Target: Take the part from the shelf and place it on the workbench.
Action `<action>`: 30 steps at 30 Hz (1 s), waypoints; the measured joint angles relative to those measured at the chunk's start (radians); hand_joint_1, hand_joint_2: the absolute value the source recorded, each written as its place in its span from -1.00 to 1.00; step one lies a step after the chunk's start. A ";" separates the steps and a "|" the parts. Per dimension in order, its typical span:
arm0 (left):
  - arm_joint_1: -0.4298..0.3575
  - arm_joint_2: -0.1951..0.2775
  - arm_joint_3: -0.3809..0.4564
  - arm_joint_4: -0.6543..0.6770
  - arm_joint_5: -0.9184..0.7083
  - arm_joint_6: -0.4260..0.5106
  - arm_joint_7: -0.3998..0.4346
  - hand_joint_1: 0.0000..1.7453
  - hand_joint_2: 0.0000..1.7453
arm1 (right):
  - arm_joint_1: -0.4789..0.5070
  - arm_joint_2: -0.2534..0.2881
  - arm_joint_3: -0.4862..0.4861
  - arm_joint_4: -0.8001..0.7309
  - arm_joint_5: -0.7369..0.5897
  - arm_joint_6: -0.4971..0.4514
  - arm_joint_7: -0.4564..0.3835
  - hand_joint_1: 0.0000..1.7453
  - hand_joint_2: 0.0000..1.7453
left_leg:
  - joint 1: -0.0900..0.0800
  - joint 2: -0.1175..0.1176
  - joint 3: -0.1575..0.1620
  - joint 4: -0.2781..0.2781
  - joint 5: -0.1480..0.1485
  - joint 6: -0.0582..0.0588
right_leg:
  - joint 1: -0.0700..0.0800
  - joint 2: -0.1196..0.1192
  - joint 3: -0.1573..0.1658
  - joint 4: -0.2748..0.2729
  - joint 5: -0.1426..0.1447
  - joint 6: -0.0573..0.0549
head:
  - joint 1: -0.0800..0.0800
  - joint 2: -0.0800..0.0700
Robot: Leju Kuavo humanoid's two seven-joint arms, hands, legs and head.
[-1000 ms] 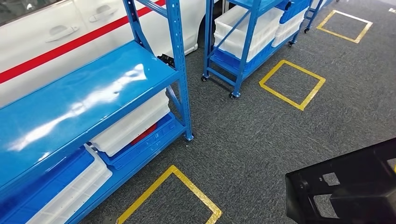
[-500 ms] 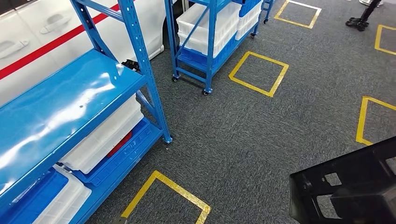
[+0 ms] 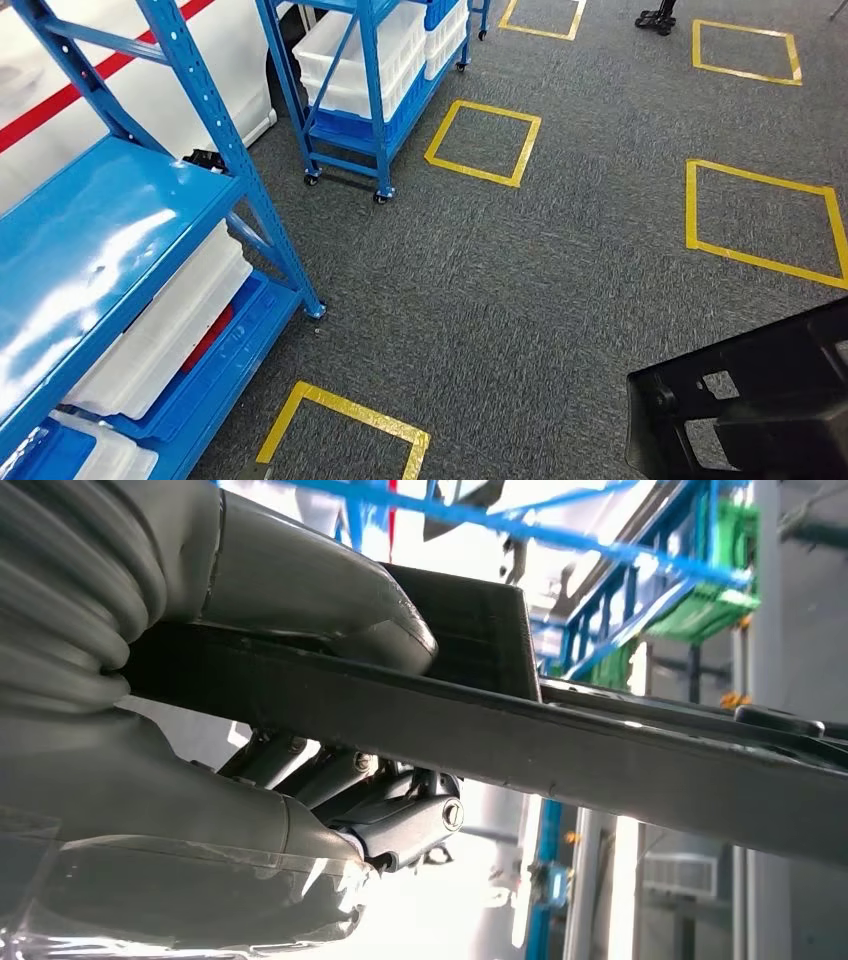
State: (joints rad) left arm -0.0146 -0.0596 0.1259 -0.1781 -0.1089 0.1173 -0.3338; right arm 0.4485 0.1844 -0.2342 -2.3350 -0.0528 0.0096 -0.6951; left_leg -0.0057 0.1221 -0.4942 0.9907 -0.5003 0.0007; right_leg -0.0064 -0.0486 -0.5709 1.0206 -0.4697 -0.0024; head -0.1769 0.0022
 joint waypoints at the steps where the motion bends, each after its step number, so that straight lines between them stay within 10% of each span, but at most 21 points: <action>1: -0.003 0.000 -0.002 0.000 0.000 0.000 0.001 -1.00 1.00 | 0.001 0.003 0.000 -0.002 0.002 0.000 0.000 1.00 1.00 | 0.002 -0.002 0.002 0.002 -0.004 -0.005 | -0.002 0.011 -0.001 -0.003 0.003 -0.006 | 0.000 0.000; 5: -0.003 0.000 -0.005 0.000 0.000 0.004 0.004 -1.00 1.00 | -0.001 0.015 0.000 -0.006 0.010 0.008 0.000 1.00 1.00 | 0.012 -0.098 -0.071 0.169 -0.104 -0.021 | -0.008 0.053 -0.004 -0.012 0.015 -0.025 | 0.000 0.000; 8: 0.003 0.000 -0.005 0.000 0.001 0.004 0.005 -1.00 1.00 | -0.002 0.017 0.000 -0.005 0.014 0.010 0.000 1.00 1.00 | 0.013 -0.113 -0.134 0.297 -0.133 -0.024 | -0.005 0.095 -0.007 -0.010 0.018 -0.028 | 0.000 0.000; 12: 0.007 0.001 -0.005 0.000 0.002 0.004 0.005 -1.00 1.00 | -0.003 0.017 0.000 -0.005 0.014 0.008 0.000 1.00 1.00 | 0.017 -0.186 -0.043 0.072 -0.005 -0.013 | -0.005 0.152 -0.010 0.000 0.019 -0.019 | 0.000 0.000; 14: 0.005 0.002 -0.005 0.000 0.001 0.004 0.007 -1.00 1.00 | -0.004 0.017 0.000 -0.006 0.016 0.007 0.000 1.00 1.00 | 0.016 -0.218 -0.026 0.019 0.005 -0.006 | -0.008 0.176 -0.020 0.003 0.023 -0.005 | 0.000 0.000; 16: 0.001 0.001 -0.005 0.000 0.001 0.004 0.008 -1.00 1.00 | -0.003 0.018 0.000 -0.007 0.019 0.006 0.000 1.00 1.00 | 0.016 -0.195 -0.023 0.011 0.010 0.005 | -0.011 0.193 -0.029 0.005 0.029 0.009 | 0.000 0.000; 20: 0.004 0.000 -0.005 0.000 0.000 0.002 0.009 -1.00 1.00 | -0.011 0.018 0.000 -0.009 0.030 0.003 0.000 1.00 1.00 | 0.015 -0.131 -0.019 -0.005 0.023 0.029 | -0.003 0.084 -0.106 0.158 -0.058 0.018 | 0.001 0.000; 23: 0.007 0.000 -0.005 0.000 -0.002 -0.002 0.009 -1.00 1.00 | -0.016 0.017 0.000 -0.011 0.040 -0.002 0.000 1.00 1.00 | 0.009 -0.083 -0.023 -0.004 0.022 0.030 | -0.010 0.057 -0.160 0.279 -0.103 0.025 | 0.001 0.000; 27: 0.005 -0.001 -0.006 0.000 -0.010 -0.003 0.007 -1.00 1.00 | -0.021 0.016 0.000 -0.022 0.058 -0.012 0.000 1.00 1.00 | 0.006 -0.034 -0.018 0.002 0.012 0.017 | -0.013 -0.008 -0.033 0.063 -0.011 0.023 | 0.001 0.000; 30: 0.004 -0.001 -0.006 0.000 -0.015 -0.003 0.005 -1.00 1.00 | -0.027 0.014 0.000 -0.029 0.068 -0.020 0.000 1.00 1.00 | -0.001 -0.004 -0.010 0.005 0.002 0.001 | -0.001 -0.024 -0.004 0.006 -0.004 0.004 | 0.001 0.000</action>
State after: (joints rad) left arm -0.0103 -0.0610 0.1200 -0.1781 -0.1244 0.1144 -0.3288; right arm 0.4211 0.1983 -0.2342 -2.3644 0.0156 -0.0106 -0.6950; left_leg -0.0066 0.1177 -0.5039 0.9961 -0.4984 0.0018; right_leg -0.0076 -0.0723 -0.5745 1.0267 -0.4732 0.0018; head -0.1762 0.0021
